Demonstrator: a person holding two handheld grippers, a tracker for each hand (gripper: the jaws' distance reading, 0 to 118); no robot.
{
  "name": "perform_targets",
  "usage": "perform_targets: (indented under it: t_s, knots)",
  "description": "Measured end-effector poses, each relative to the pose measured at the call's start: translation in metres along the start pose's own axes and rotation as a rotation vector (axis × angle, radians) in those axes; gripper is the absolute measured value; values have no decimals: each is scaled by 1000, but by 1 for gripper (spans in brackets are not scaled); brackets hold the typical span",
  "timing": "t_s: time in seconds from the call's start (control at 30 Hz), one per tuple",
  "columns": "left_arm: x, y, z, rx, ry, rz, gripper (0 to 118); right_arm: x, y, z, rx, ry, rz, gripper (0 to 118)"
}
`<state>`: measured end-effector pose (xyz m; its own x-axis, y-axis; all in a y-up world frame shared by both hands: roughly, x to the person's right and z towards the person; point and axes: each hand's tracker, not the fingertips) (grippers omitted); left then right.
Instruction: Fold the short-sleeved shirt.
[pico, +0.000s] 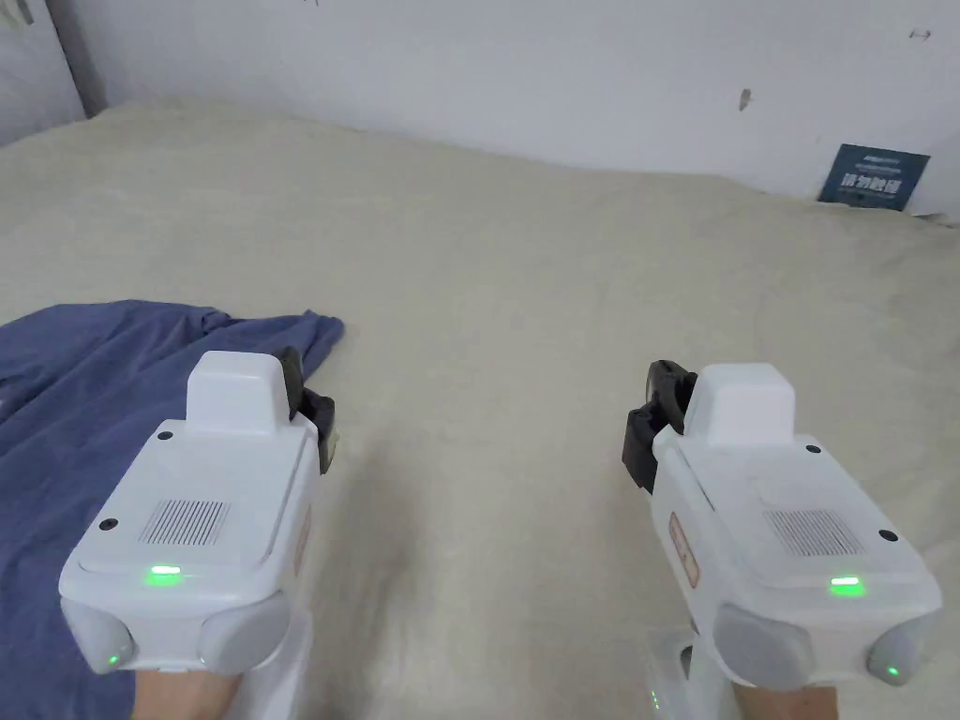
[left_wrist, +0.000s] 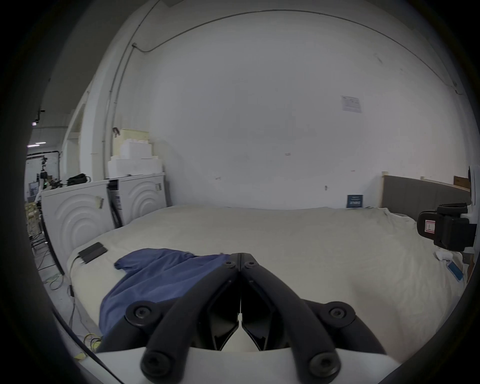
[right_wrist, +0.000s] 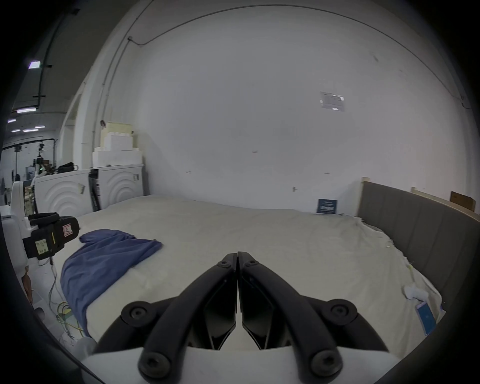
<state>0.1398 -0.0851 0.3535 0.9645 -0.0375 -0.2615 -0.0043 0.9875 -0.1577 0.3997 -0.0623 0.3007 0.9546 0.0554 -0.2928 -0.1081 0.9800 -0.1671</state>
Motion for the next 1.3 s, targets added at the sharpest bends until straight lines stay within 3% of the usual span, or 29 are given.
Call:
perform_targets:
  t_s: [0.3,0.53,0.57,0.63,0.7,0.77,0.83,0.87,1.03,1.3]
  knots:
    - [-64,-3,26,-13,180,20,0,-62,9,-15,-2,159,19,0]
    - [-92,-7,41,-23,273,33,0,-86,9,-22,0,237,25,0]
    - [-94,-7,43,-25,284,36,5,-85,7,-26,-1,246,27,0]
    - [-96,-9,44,-33,303,43,26,-87,6,-30,-3,261,27,0]
    - [-98,-9,45,-40,301,59,72,-88,5,-33,-6,275,30,0]
    - [-99,-10,44,-38,316,62,100,-89,4,-35,-5,284,32,0]
    - [-100,-9,41,-28,327,67,113,-89,3,-37,-6,289,33,0]
    - [-103,-7,39,-26,319,76,118,-89,3,-39,-7,292,32,0]
    - [-120,9,4,-104,201,159,118,-89,3,-47,-15,297,31,0]
    - [-145,30,-111,-290,179,167,118,-93,0,-62,-44,293,46,0]
